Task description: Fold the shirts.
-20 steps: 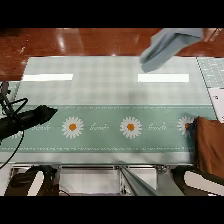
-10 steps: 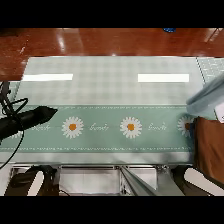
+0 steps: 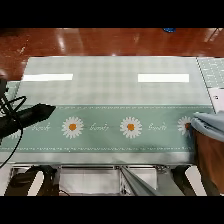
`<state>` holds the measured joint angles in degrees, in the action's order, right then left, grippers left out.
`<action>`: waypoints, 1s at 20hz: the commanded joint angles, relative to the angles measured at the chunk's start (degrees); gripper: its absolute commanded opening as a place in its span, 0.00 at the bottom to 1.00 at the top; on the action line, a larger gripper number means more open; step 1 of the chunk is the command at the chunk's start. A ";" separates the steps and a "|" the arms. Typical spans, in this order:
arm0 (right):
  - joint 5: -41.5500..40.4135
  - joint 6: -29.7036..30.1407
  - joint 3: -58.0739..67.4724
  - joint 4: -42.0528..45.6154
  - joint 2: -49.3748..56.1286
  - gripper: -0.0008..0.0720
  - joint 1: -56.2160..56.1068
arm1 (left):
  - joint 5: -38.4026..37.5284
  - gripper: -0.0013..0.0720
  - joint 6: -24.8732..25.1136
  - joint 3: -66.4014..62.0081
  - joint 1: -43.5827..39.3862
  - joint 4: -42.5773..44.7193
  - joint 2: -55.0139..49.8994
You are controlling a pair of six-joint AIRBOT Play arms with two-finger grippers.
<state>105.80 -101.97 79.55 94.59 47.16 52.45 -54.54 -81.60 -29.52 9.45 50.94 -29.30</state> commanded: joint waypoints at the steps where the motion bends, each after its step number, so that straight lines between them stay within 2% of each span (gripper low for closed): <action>1: 0.13 4.26 -13.97 12.00 -8.55 0.04 9.05 | 1.53 0.04 0.15 0.02 0.04 0.00 0.02; 2: -0.44 3.63 -17.18 11.91 -10.38 0.04 11.04 | 2.19 0.04 0.13 0.02 0.04 0.00 0.02; 3: -0.55 2.71 -19.91 11.98 -11.82 0.15 12.17 | 2.54 0.04 0.13 0.02 0.04 0.02 0.00; 4: -0.31 2.78 -22.64 11.91 -12.74 0.49 12.68 | 2.71 0.04 0.15 0.02 0.04 0.02 -0.07; 5: 0.07 3.34 -24.63 11.91 -12.98 0.58 12.68 | 2.73 0.04 0.15 0.02 0.04 0.02 -0.11; 7: -0.37 3.28 -25.29 7.89 -12.48 0.58 12.68 | 4.63 0.04 0.20 0.00 0.04 0.07 -0.50; 10: -8.61 5.01 -17.77 -4.52 -7.45 0.56 12.68 | 12.96 0.04 1.64 -4.02 0.37 0.24 -3.89; 12: -14.14 5.66 -9.94 -17.81 -1.77 0.30 12.66 | 12.46 0.04 1.66 -12.59 -0.02 0.22 -9.29; 14: -20.59 8.98 -2.82 -39.19 4.24 0.04 10.29 | 8.57 0.04 1.66 -24.74 -1.46 0.22 -16.48; 15: -24.76 11.50 0.20 -47.93 6.82 0.04 6.32 | 5.79 0.04 1.66 -31.85 -3.02 0.22 -20.57; 16: -28.57 13.22 2.58 -52.33 8.68 0.04 1.16 | 3.21 0.04 1.64 -38.36 -5.11 0.22 -24.30; 18: -34.47 16.65 5.75 -50.34 11.13 0.04 -12.59 | -1.51 0.04 1.53 -51.04 -11.32 0.31 -31.76; 20: -37.53 17.11 5.79 -40.83 12.70 0.04 -27.04 | -4.55 0.04 0.46 -58.80 -17.86 4.20 -37.03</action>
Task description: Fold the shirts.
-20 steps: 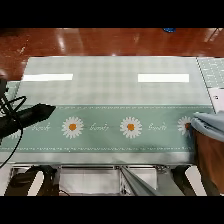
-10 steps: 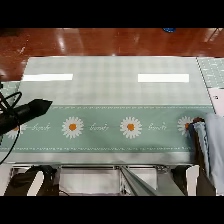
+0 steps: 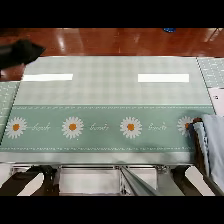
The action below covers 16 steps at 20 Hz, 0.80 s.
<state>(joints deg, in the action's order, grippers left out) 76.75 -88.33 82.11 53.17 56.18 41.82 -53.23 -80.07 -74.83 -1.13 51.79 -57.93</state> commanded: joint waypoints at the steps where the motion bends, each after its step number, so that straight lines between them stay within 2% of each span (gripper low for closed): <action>1: -8.22 3.37 3.23 7.96 4.90 0.04 -23.52 | -6.97 0.04 -4.09 -15.26 -10.60 8.55 -10.14; 4: -4.85 0.37 2.36 29.31 10.10 0.04 -39.76 | -9.75 0.04 -12.76 -13.35 -17.53 28.17 -13.38; 6: -4.57 -2.36 -0.83 37.38 13.90 0.04 -45.46 | -11.96 0.04 -15.52 -10.29 -17.90 33.24 -15.85; 10: -2.82 -6.67 -2.45 38.36 19.85 0.04 -46.64 | -16.74 0.04 -15.63 -8.63 -16.59 33.42 -19.76; 16: -2.29 -6.56 -2.43 38.91 20.02 0.04 -46.64 | -17.31 0.04 -15.65 -8.66 -16.68 33.51 -20.15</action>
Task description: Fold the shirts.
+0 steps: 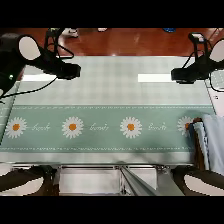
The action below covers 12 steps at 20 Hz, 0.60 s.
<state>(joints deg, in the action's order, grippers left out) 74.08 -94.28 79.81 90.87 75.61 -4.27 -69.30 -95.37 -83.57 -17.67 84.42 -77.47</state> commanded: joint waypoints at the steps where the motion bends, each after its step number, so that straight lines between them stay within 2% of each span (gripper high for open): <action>1: 0.37 -0.61 -0.13 1.20 0.59 0.04 -0.55 | -1.25 0.04 -0.35 0.09 -0.11 0.87 -0.79; 12: 0.35 -0.61 -0.13 1.18 0.59 0.04 -0.55 | -1.22 0.04 -0.35 0.09 -0.11 0.87 -3.15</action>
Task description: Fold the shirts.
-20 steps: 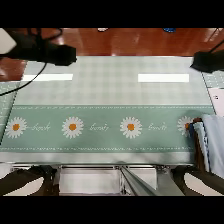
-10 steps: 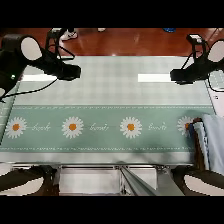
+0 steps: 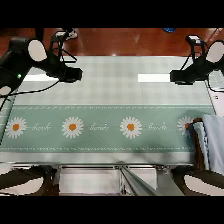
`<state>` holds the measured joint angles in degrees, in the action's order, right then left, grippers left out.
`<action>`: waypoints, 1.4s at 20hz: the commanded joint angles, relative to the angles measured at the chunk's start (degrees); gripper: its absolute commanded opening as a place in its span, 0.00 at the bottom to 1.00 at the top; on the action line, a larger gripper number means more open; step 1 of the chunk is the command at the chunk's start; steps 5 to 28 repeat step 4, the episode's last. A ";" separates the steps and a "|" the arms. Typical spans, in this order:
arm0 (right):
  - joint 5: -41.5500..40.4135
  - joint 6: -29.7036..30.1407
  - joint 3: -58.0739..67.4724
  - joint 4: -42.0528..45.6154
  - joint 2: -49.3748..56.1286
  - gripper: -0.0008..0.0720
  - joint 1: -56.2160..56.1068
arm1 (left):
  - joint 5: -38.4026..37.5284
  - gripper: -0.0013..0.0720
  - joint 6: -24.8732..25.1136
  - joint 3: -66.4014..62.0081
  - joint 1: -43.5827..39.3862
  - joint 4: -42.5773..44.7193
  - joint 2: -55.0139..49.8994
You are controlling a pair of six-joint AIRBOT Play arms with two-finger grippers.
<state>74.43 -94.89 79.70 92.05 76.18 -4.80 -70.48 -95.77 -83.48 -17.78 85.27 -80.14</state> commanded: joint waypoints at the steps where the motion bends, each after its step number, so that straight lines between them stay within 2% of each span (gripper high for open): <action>1: 0.00 0.00 -0.02 0.00 0.02 0.04 -0.02 | -0.07 0.04 0.04 0.00 0.00 0.02 -0.59; 28: 0.00 0.00 -0.02 0.00 0.02 0.04 -0.02 | -0.07 0.04 0.04 0.00 0.00 0.02 -1.05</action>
